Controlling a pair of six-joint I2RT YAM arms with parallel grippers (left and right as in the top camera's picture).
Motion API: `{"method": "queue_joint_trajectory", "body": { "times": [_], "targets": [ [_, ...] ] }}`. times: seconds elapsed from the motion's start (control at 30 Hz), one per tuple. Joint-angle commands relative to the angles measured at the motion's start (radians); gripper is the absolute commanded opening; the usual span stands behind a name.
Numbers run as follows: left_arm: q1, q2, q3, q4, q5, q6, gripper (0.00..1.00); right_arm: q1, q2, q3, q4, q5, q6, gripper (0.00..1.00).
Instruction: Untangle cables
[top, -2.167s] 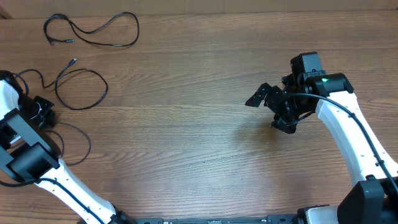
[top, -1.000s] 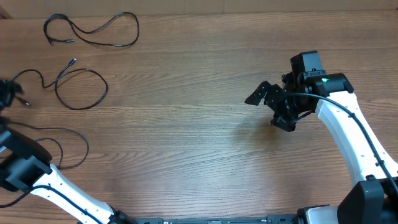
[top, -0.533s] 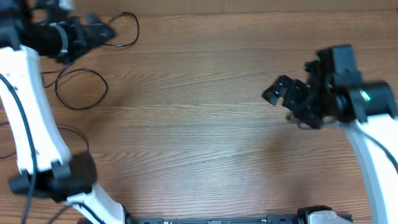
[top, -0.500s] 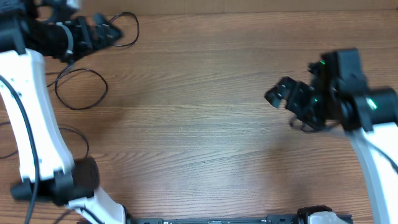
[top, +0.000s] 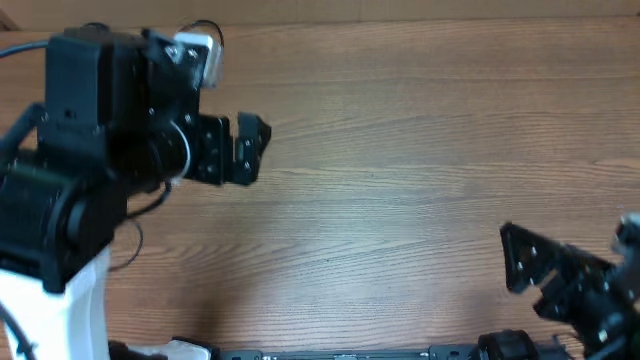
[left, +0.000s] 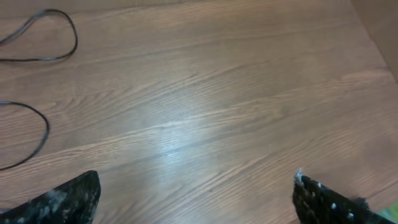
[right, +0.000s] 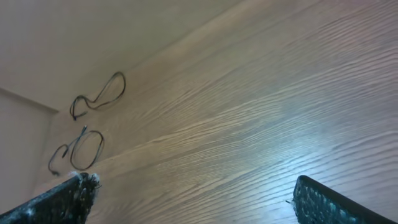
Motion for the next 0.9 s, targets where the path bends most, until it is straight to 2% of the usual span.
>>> {"method": "queue_joint_trajectory", "body": {
  "times": [0.0, 0.07, 0.13, 0.2, 0.4, 0.5, 0.87],
  "targets": [
    [-0.134, -0.106, -0.04, -0.003, -0.192, -0.099, 0.98, -0.002, -0.048, -0.054, -0.002, 0.025, -0.003, 1.0],
    [-0.217, -0.171, -0.081, -0.013, -0.307, -0.174, 1.0, -0.002, -0.055, -0.074, -0.001, 0.026, -0.002, 1.0],
    [-0.295, -0.246, -0.141, -0.015, -0.349, -0.216, 1.0, -0.002, -0.054, -0.088, 0.007, 0.027, -0.002, 1.0],
    [-0.382, -0.372, -0.268, -0.012, -0.408, -0.322, 1.0, -0.002, -0.053, -0.103, 0.014, 0.027, -0.002, 1.0],
    [-0.443, -0.647, -0.593, 0.058, -0.507, -0.46, 1.0, -0.002, -0.053, -0.11, 0.036, 0.027, -0.002, 1.0],
    [-0.443, -0.73, -0.682, 0.095, -0.52, -0.477, 1.0, -0.002, -0.053, -0.11, 0.035, 0.026, -0.002, 1.0],
    [-0.443, -0.742, -0.691, 0.052, -0.518, -0.475, 1.0, -0.002, -0.053, -0.11, 0.035, 0.026, -0.002, 1.0]
  ]
}}
